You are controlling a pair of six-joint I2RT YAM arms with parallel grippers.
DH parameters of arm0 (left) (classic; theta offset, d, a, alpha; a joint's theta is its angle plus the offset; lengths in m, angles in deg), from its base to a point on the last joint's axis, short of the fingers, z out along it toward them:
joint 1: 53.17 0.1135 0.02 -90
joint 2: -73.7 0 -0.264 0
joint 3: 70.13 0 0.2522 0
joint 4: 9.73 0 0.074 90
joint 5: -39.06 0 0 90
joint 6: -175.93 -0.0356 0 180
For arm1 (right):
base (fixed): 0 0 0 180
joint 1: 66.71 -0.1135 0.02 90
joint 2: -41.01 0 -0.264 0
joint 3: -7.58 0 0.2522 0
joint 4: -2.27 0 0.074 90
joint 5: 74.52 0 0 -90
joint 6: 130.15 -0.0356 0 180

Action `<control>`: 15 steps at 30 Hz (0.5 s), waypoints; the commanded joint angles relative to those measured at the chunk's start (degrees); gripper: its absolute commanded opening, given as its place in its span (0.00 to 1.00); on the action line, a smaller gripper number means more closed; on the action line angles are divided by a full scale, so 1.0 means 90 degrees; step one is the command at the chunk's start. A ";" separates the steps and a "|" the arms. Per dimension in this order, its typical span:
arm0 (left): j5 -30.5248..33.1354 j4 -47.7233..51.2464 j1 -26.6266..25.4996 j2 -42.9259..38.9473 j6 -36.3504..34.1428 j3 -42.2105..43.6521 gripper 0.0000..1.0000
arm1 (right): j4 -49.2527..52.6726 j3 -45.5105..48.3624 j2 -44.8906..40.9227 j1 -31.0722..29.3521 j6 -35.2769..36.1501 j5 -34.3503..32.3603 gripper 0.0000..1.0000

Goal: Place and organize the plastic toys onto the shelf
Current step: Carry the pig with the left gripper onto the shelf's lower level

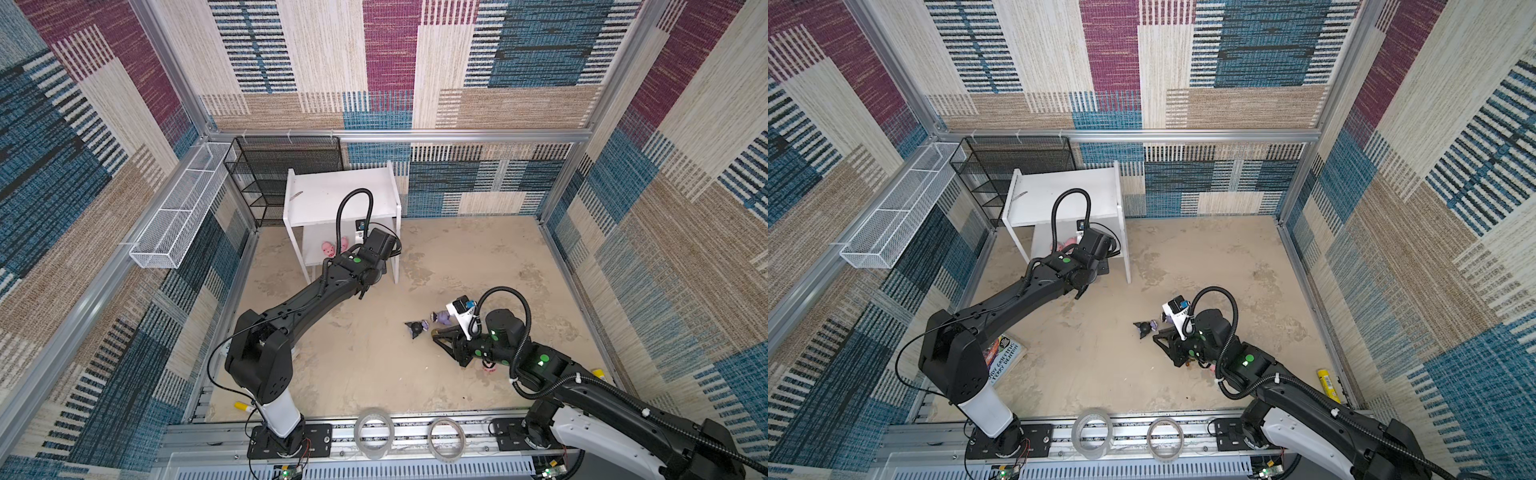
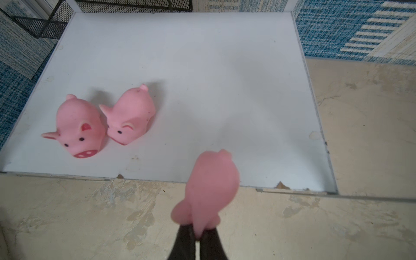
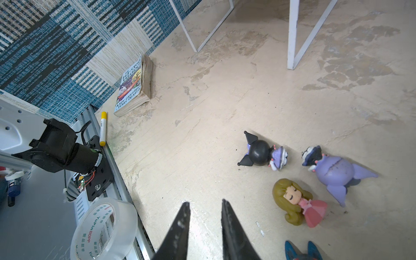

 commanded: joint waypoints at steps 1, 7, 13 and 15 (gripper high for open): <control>0.0096 -0.0191 0.0073 0.0085 -0.0216 -0.0091 0.00 | -0.0181 -0.0004 -0.0004 -0.0004 -0.0047 0.0066 0.27; 0.0179 -0.0228 0.0160 0.0187 -0.0178 -0.0066 0.00 | -0.0184 0.0004 0.0017 -0.0004 -0.0044 0.0072 0.27; 0.0077 -0.0660 0.0212 0.0104 -0.0310 0.0204 0.00 | -0.0200 0.0005 0.0080 -0.0004 -0.0037 0.0086 0.27; 0.0082 -0.0730 0.0210 0.0090 -0.0346 0.0230 0.01 | -0.0202 0.0000 0.0103 -0.0004 -0.0037 0.0090 0.27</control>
